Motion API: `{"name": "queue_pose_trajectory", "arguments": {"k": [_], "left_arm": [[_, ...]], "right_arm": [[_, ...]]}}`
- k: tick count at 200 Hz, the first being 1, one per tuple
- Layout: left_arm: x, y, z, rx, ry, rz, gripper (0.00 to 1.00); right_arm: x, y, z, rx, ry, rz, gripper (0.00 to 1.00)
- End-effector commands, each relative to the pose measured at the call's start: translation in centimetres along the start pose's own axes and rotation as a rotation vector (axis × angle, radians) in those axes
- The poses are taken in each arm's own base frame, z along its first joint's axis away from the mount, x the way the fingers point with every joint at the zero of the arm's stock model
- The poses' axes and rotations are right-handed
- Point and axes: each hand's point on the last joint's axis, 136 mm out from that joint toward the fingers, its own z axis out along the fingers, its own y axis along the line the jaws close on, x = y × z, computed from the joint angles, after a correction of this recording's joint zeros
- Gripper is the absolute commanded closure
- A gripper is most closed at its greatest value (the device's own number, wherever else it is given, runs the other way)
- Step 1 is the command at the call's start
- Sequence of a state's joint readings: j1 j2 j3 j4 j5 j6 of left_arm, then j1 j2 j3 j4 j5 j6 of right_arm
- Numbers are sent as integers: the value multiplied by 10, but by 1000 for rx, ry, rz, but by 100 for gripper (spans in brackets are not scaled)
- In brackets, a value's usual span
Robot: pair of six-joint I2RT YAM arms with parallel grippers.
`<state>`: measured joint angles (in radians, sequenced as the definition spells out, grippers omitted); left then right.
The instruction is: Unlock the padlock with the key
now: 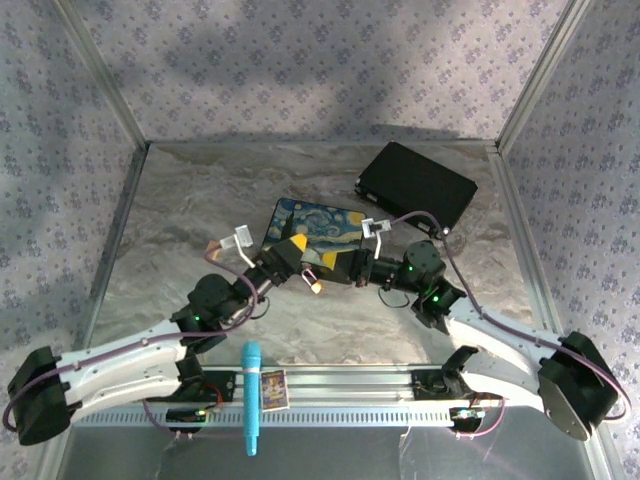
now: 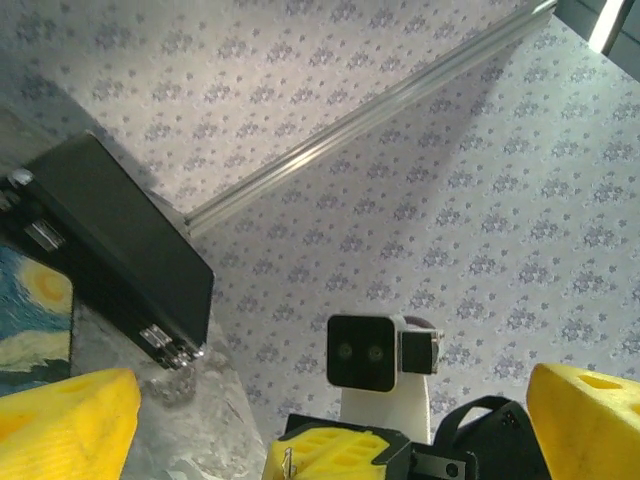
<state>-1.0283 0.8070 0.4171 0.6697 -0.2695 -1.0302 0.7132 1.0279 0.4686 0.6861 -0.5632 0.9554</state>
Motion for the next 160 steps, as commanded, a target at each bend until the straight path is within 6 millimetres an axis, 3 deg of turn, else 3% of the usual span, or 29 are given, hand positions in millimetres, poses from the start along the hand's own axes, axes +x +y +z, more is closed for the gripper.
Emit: {"name": "queue_pose_trajectory", "arguments": {"k": [1, 26, 38, 63, 82, 105, 132, 160], "left_arm": [[-15, 6, -9, -87, -31, 88, 0], [-16, 21, -15, -150, -36, 77, 0], [-7, 32, -13, -200, 2, 90, 0], [6, 79, -19, -482, 88, 151, 1], [16, 107, -23, -631, 153, 199, 13], [37, 136, -24, -706, 201, 176, 28], [66, 156, -14, -672, 244, 111, 30], [85, 185, -15, -811, 316, 128, 30]], "right_arm": [[8, -13, -5, 64, 18, -24, 100], [11, -19, -7, 88, 24, -17, 100], [14, -28, -8, 129, 35, -9, 100], [24, -82, -25, 423, 56, 36, 100], [36, -103, -37, 515, 74, 31, 100], [51, -117, -42, 543, 89, 52, 100], [65, -126, -48, 575, 115, 42, 100], [74, -132, -52, 596, 128, 47, 100]]}}
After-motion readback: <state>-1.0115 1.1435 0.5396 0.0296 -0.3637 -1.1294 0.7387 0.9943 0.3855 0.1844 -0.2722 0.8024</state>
